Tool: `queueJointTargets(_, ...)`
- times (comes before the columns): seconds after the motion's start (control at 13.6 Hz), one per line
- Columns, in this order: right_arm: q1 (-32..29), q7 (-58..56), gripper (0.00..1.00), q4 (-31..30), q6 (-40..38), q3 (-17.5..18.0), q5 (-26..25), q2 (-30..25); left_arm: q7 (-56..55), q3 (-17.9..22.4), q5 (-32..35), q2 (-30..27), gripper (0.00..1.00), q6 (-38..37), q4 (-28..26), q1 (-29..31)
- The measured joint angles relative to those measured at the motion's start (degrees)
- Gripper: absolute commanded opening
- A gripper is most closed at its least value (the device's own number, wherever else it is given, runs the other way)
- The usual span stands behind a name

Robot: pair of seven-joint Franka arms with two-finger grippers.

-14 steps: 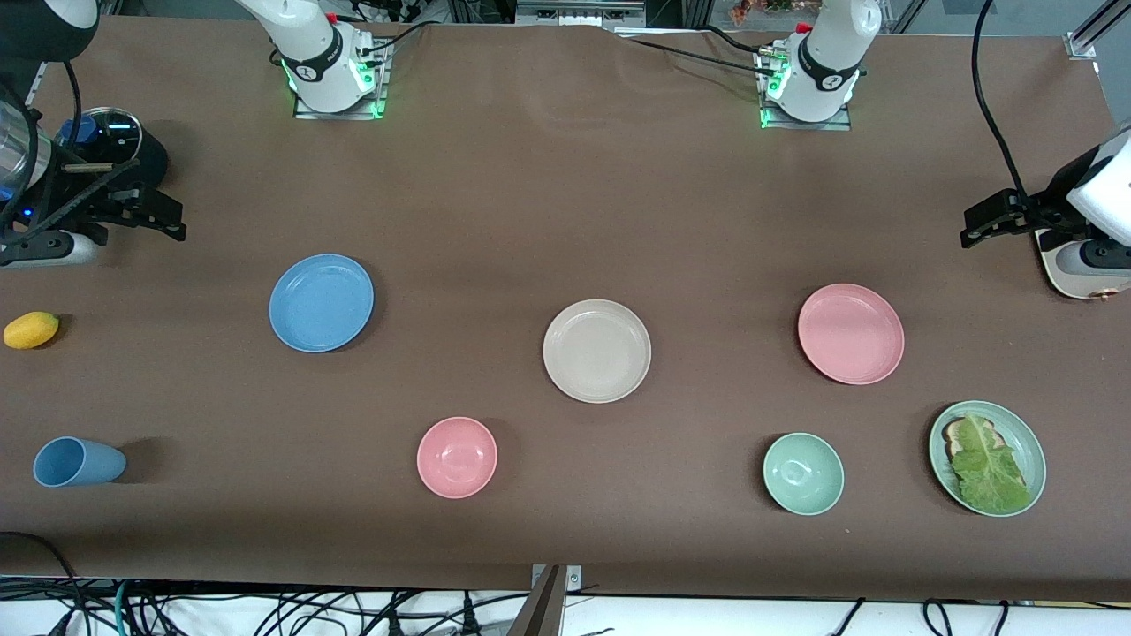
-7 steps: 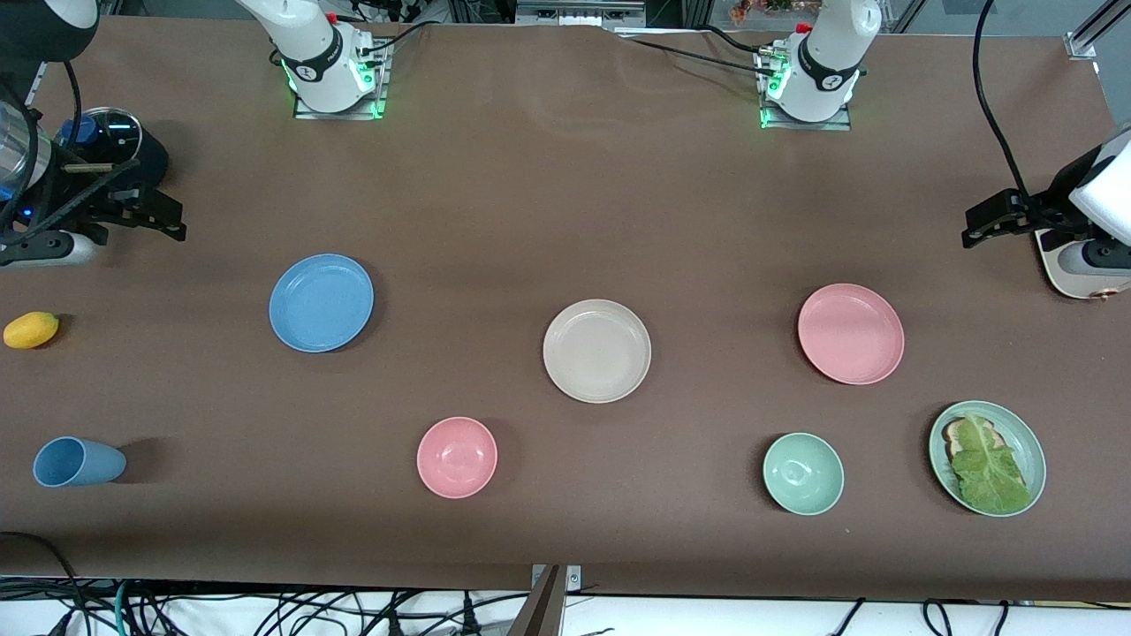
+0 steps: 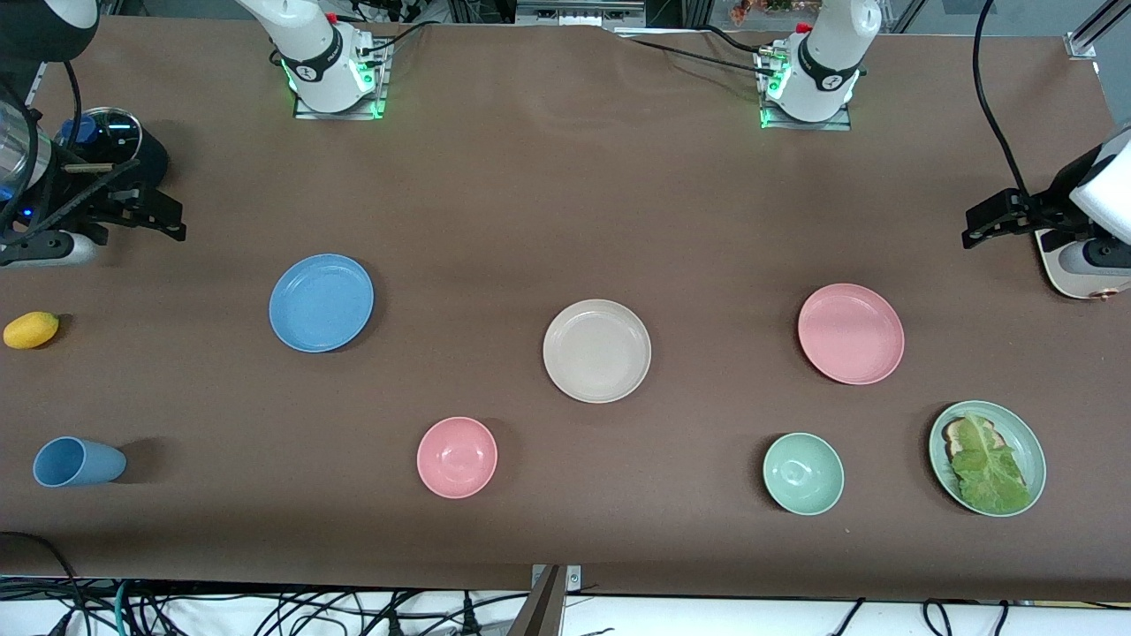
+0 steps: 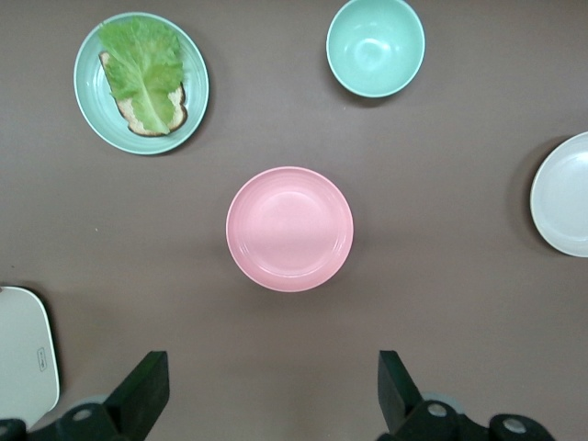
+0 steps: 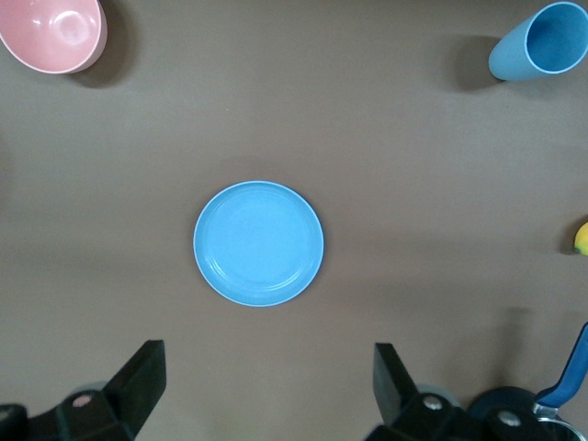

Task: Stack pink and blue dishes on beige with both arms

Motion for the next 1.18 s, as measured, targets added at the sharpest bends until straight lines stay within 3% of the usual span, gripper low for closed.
queueJointTargets(1.18, 0.0, 0.1, 1.0, 0.0, 0.0, 0.0, 0.0, 0.0, 0.0, 0.0, 0.0, 0.6, 1.0, 0.0, 0.9, -0.5)
